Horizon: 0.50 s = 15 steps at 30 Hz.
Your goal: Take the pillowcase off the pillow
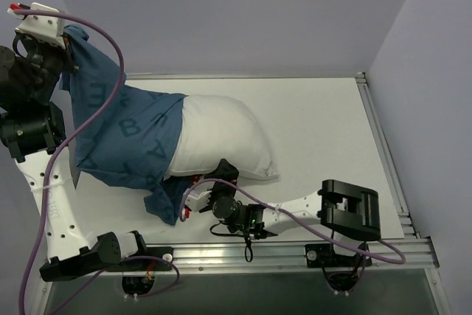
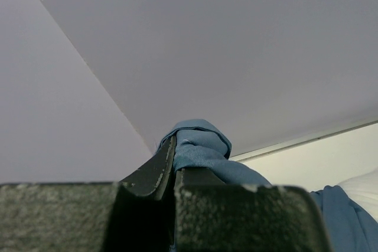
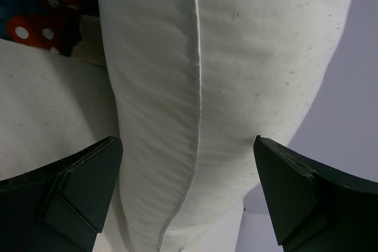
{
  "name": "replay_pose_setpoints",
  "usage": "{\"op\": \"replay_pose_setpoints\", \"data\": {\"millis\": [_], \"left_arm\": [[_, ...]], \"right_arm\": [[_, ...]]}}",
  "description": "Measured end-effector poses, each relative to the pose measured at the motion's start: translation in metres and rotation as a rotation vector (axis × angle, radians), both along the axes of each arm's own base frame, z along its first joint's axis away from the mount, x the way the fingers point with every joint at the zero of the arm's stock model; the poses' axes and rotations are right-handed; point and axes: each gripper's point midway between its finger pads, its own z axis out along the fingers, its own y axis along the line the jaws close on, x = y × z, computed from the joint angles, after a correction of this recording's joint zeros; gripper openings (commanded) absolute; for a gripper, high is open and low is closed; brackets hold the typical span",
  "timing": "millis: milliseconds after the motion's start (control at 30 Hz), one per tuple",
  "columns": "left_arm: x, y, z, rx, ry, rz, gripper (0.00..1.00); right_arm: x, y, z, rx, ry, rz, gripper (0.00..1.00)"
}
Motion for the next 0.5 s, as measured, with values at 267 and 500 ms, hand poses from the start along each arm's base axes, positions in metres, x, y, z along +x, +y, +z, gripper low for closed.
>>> {"op": "replay_pose_setpoints", "data": {"millis": [267, 500], "left_arm": [[0.003, 0.0, -0.003, -0.008, 0.011, -0.01, 0.02], [0.004, 0.001, -0.003, -0.032, 0.016, -0.015, 0.02]], "right_arm": [[0.036, 0.004, -0.012, -0.09, -0.088, -0.142, 0.35], [0.082, -0.008, -0.003, -0.044, -0.066, -0.307, 0.0]]}}
